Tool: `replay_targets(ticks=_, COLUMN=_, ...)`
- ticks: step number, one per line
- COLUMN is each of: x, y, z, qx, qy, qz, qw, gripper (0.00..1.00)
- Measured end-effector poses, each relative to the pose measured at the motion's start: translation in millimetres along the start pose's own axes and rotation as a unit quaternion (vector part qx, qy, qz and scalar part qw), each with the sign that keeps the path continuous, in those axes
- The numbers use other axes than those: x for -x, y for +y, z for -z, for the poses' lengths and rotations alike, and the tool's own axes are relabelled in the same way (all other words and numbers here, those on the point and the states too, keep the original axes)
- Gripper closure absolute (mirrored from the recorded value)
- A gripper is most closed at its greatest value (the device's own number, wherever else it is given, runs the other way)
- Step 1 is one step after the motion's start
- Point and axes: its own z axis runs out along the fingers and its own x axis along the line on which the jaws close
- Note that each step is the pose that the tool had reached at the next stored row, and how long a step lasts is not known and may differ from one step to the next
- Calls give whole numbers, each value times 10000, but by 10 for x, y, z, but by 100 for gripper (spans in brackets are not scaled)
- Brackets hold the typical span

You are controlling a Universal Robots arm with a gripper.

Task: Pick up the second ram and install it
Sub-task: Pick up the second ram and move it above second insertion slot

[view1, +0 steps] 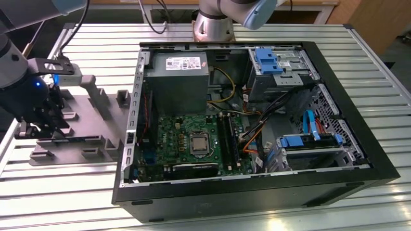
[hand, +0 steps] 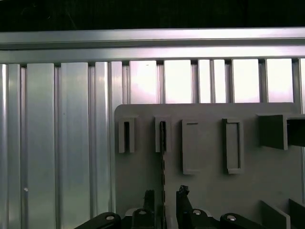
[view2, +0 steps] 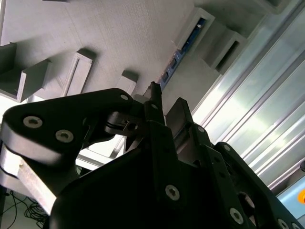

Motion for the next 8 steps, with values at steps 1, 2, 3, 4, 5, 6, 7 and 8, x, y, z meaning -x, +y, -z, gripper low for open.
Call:
replay_targets(ticks=1, x=-1, y=0, z=-16, qx=0, qy=0, qz=0, qw=10000, gripper=68)
replay_targets(ticks=2, x=-3, y=0, z=-33, qx=1, qy=0, qz=0, qw=10000, gripper=68)
replay_targets(ticks=3, x=-4, y=-1, z=-51, qx=2, qy=0, qz=0, qw=10000, gripper=68)
replay_targets(ticks=4, x=-5, y=-1, z=-69, qx=5, qy=0, qz=0, qw=10000, gripper=68)
replay_targets(ticks=5, x=-6, y=0, z=-87, qx=10, qy=1, qz=0, qw=10000, gripper=68)
replay_targets(ticks=6, x=-7, y=-1, z=-104, qx=15, qy=1, qz=0, qw=10000, gripper=68)
replay_targets(ticks=7, x=-8, y=-1, z=-123, qx=21, qy=1, qz=0, qw=10000, gripper=68)
replay_targets(ticks=8, x=-8, y=-1, z=-137, qx=26, qy=1, qz=0, qw=10000, gripper=68)
